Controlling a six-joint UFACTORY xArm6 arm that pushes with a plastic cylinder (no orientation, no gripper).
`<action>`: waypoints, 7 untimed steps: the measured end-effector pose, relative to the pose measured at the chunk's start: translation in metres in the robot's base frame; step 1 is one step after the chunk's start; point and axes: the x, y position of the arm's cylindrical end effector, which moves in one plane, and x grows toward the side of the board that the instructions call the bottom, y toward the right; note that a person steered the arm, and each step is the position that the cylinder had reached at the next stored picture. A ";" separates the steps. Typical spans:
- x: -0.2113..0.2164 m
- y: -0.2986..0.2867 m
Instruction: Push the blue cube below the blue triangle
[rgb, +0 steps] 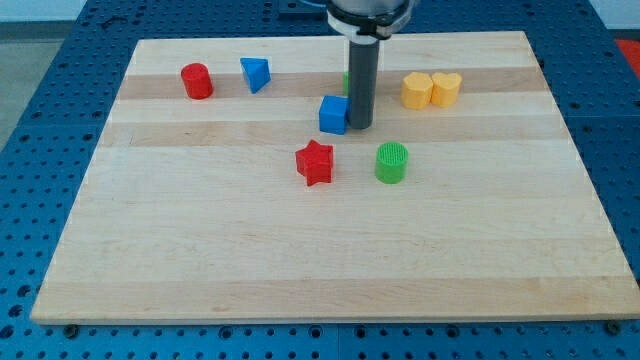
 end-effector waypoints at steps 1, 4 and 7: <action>-0.003 -0.024; -0.016 -0.084; -0.029 -0.121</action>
